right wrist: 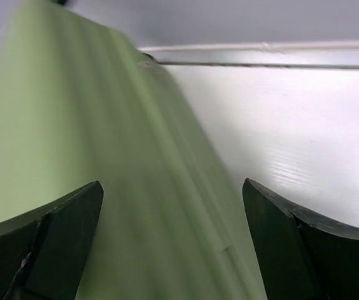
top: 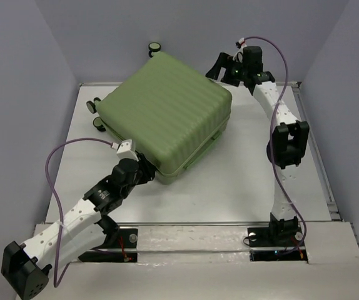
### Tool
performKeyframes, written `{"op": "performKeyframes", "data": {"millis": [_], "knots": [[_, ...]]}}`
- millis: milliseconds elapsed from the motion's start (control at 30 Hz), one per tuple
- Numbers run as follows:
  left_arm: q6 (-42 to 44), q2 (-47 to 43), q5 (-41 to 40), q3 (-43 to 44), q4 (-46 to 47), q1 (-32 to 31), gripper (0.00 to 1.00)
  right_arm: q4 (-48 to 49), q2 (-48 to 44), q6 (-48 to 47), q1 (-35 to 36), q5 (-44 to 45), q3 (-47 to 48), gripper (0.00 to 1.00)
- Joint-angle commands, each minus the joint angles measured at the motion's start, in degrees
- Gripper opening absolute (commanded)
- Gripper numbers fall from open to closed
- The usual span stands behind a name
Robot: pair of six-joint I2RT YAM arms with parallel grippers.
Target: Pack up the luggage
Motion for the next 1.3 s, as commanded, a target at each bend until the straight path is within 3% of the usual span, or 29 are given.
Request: {"op": "performKeyframes", "data": {"millis": [0, 33, 67, 133, 200, 267, 300, 333, 367, 467, 533, 600, 633, 667, 733, 767, 833, 1000, 1267], "knots": [[-2.39, 4.34, 5.16, 6.85, 12.68, -3.18, 0.50, -2.28, -17.92, -5.46, 8.97, -8.58, -3.04, 1.00], [-2.22, 5.05, 5.07, 7.92, 12.86, -3.62, 0.50, -2.20, -20.21, -6.35, 8.97, -7.62, -4.81, 1.00], [-1.52, 5.75, 3.94, 11.41, 13.12, -5.37, 0.50, -1.06, -31.02, -8.97, 8.97, -6.48, -17.09, 0.97], [-1.16, 5.33, 2.88, 12.31, 12.86, -5.65, 0.50, 2.09, -38.21, -9.17, 8.97, -5.59, -22.18, 0.92], [0.15, 4.80, 1.73, 14.95, 11.81, -5.65, 0.51, 9.91, -49.42, -8.47, 9.57, -4.80, -39.22, 0.82], [2.08, 5.06, -0.80, 20.12, 9.18, -5.74, 0.57, 13.17, -55.97, -7.41, 9.58, -4.18, -48.37, 0.67], [3.92, 5.15, -4.47, 22.23, 6.82, -5.65, 0.59, 15.36, -58.87, -6.89, 10.10, -4.09, -56.07, 0.50], [4.89, 5.23, -6.34, 24.08, 4.01, -5.56, 0.65, 16.43, -61.68, -6.01, 10.11, -4.44, -59.55, 0.40], [6.21, 5.93, -9.75, 27.93, 1.90, -5.21, 0.76, 17.48, -66.58, -4.87, 10.72, -4.97, -65.32, 0.19], [7.62, 7.78, -12.86, 34.11, 0.47, -3.20, 0.90, 19.77, -75.12, -3.99, 13.61, -5.67, -73.09, 0.14], [8.15, 9.63, -8.93, 36.04, 0.38, 4.77, 0.93, 20.21, -78.22, -3.55, 15.90, -5.41, -79.51, 0.14], [7.89, 12.69, 2.48, 37.11, 1.17, 13.64, 0.95, 20.13, -81.48, -3.46, 17.83, -4.10, -83.29, 0.15], [6.76, 14.62, 6.35, 36.85, 2.65, 22.65, 0.95, 20.39, -82.27, -3.37, 19.23, -4.01, -87.14, 0.17], [6.23, 15.60, 9.95, 35.89, 3.62, 26.91, 0.97, 20.83, -83.06, -3.20, 19.86, -4.09, -88.92, 0.20], [4.30, 19.71, 19.62, 35.18, 5.21, 36.74, 0.98, 21.97, -84.82, -2.41, 21.00, -4.36, -93.30, 0.32], [3.59, 22.00, 25.31, 34.22, 7.39, 39.32, 0.98, 23.89, -85.61, -2.40, 21.88, -4.10, -94.37, 0.42], [1.32, 24.20, 28.17, 32.72, 8.72, 45.90, 0.99, 24.00, -86.05, -2.58, 22.41, -3.83, -96.13, 0.50], [-1.95, 33.86, 37.14, 31.92, 15.05, 52.61, 0.99, 23.73, -86.85, -3.63, 23.03, -3.48, -96.76, 0.81], [-6.25, 42.93, 39.69, 32.27, 23.65, 54.99, 0.99, 24.17, -85.53, -3.46, 24.17, -3.30, -98.25, 0.86]]}}
